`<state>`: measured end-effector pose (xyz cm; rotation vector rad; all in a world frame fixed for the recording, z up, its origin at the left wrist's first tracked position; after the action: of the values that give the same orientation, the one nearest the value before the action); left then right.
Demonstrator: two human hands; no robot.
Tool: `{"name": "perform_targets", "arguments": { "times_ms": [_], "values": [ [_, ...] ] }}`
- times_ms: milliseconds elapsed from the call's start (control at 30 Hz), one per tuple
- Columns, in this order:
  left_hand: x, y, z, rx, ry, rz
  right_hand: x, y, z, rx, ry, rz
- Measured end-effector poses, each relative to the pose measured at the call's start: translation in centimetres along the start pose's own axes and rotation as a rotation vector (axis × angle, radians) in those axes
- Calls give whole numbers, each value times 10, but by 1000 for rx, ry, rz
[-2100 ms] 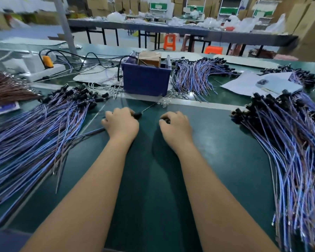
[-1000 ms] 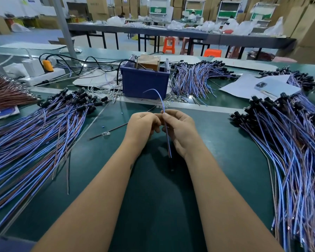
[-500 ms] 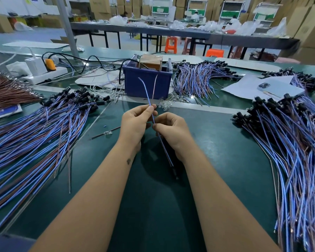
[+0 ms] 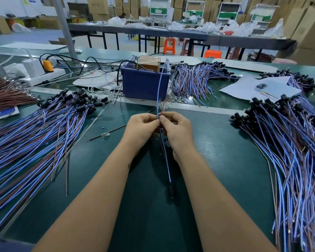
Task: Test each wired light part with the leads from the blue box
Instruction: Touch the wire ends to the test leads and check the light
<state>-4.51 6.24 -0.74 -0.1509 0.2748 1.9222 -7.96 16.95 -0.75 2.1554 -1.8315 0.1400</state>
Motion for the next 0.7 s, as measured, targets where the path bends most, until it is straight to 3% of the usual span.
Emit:
{"name": "perform_targets", "arguments": {
  "times_ms": [133, 300, 467, 700],
  "values": [
    [-3, 1, -3, -16, 4, 75, -1, 3, 2, -10, -78, 40],
    [-20, 7, -7, -67, 31, 262, -9, 7, 1, 67, 81, 103],
    [-27, 10, -11, -73, 82, 318, -12, 7, -1, -16, -85, 88],
    [-33, 15, -17, -84, 91, 368, -9, 7, -1, -26, -120, 57]
  ]
}}
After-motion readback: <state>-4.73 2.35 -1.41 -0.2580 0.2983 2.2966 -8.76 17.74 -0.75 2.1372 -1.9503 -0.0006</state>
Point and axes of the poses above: each hand's wrist, its own y-axis towards the middle knuckle, its own x-axis out of the palm, z = x × y, the point moved 4 cm from there along y, towards the middle knuckle, and after that the axes turned 11 degrees about y, right-handed, at the moved point
